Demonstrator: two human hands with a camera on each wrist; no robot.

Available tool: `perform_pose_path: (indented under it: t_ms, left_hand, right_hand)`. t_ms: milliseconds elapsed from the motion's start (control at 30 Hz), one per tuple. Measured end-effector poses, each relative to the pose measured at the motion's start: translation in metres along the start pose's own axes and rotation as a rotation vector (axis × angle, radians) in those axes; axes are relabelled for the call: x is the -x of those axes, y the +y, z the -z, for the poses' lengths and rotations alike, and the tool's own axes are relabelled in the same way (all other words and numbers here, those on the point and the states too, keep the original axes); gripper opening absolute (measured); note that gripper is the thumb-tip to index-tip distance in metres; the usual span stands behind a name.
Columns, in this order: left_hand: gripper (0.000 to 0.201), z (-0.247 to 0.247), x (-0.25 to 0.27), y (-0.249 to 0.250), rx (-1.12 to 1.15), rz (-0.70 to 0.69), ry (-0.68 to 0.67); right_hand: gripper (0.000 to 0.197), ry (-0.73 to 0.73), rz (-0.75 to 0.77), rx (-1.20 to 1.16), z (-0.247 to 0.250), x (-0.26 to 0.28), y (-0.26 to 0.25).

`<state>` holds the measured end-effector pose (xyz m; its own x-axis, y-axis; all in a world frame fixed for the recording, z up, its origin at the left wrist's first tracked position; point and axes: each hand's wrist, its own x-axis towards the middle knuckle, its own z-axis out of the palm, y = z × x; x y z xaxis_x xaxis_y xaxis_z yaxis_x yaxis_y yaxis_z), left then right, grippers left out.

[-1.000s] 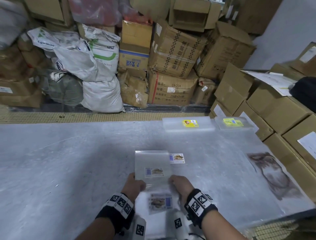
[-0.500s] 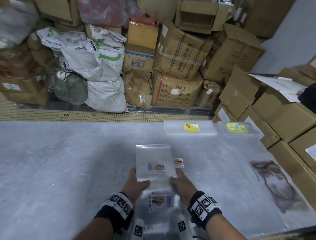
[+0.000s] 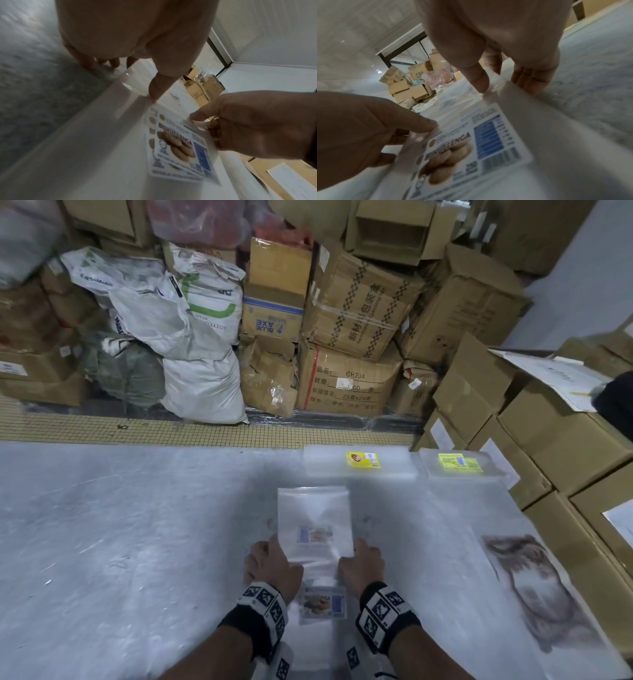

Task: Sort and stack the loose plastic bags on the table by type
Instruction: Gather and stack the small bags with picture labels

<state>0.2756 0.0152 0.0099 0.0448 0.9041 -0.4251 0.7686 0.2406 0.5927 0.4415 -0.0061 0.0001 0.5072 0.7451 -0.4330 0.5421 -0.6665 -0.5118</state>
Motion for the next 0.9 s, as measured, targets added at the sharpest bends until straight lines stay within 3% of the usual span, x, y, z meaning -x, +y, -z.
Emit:
perform_pose_path:
  t_ms: [100, 300, 500, 667, 767, 900]
  left_hand:
    - [0.061, -0.008, 0.002, 0.006, -0.028, -0.006, 0.019]
    - [0.069, -0.011, 0.002, 0.013, 0.068, -0.001, 0.004]
    - [0.067, -0.003, -0.001, 0.016, 0.164, 0.05, -0.02]
    - [0.059, 0.008, -0.005, 0.014, 0.41, 0.011, -0.052]
    - [0.054, 0.017, -0.007, 0.013, 0.5, -0.023, -0.147]
    - [0.048, 0.028, -0.007, 0.01, 0.616, -0.055, -0.17]
  right_hand:
    - [0.051, -0.01, -0.001, -0.104, -0.011, -0.016, 0.01]
    - [0.03, -0.062, -0.039, -0.324, 0.008, -0.004, 0.0]
    - [0.025, -0.135, 0.016, -0.39, 0.016, -0.002, -0.001]
    - [0.034, -0.18, -0.012, -0.475, 0.014, -0.001, 0.003]
    - [0.03, -0.184, -0.024, -0.525, 0.014, 0.002, 0.001]
    - [0.029, -0.21, -0.041, -0.6, 0.013, 0.003, -0.002]
